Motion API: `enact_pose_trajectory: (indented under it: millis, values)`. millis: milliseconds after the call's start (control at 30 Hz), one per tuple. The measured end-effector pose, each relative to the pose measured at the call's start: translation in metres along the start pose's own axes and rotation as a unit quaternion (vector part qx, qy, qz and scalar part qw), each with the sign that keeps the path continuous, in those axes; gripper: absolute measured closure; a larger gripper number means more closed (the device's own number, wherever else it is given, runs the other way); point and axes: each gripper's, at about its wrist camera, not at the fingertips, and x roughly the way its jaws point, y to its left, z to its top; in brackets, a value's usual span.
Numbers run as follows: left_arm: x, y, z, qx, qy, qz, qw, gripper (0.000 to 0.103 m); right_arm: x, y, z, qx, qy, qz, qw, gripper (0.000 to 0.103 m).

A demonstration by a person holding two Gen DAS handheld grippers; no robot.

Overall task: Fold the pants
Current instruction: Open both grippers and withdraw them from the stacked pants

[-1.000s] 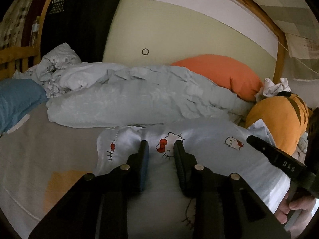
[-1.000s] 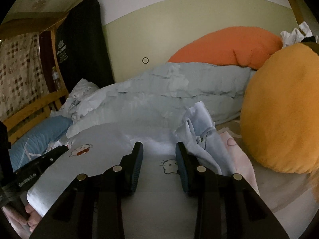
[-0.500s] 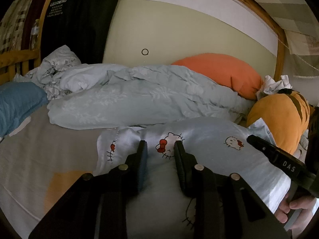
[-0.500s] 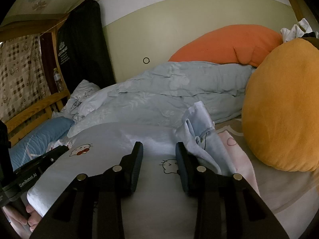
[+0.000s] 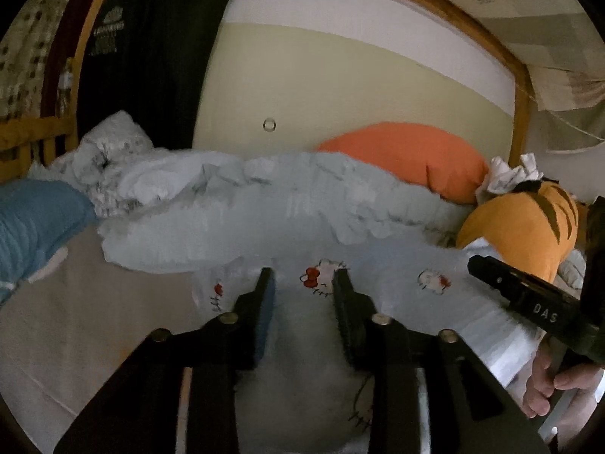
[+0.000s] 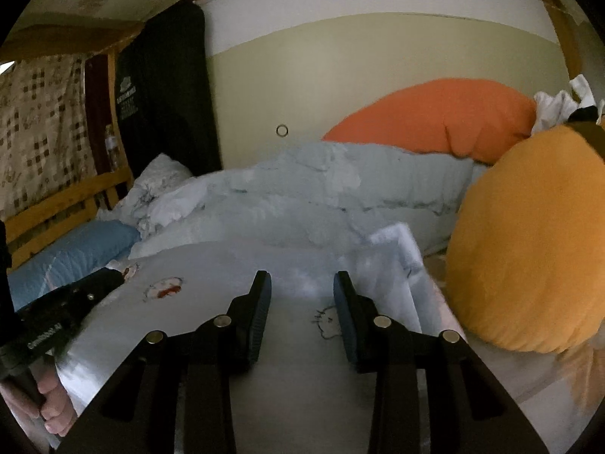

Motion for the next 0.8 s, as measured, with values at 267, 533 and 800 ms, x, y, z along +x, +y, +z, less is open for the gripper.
enact_pose_trajectory:
  millis: [267, 533, 800]
  values:
    - [-0.045, -0.026, 0.023, 0.049, -0.083, 0.023, 0.9951, 0.010, -0.039, 0.008, 0.024, -0.019, -0.066, -0.009, 0.998, 0.017]
    - [-0.116, -0.044, 0.056, 0.074, -0.175, 0.041, 0.9809, 0.000, -0.105, 0.018, 0.056, -0.024, -0.149, -0.001, 0.989, 0.000]
    - [-0.173, -0.060, 0.076, 0.080, -0.212, 0.041, 0.9731, 0.000, -0.184, 0.025, 0.083, -0.013, -0.212, 0.006, 0.977, 0.000]
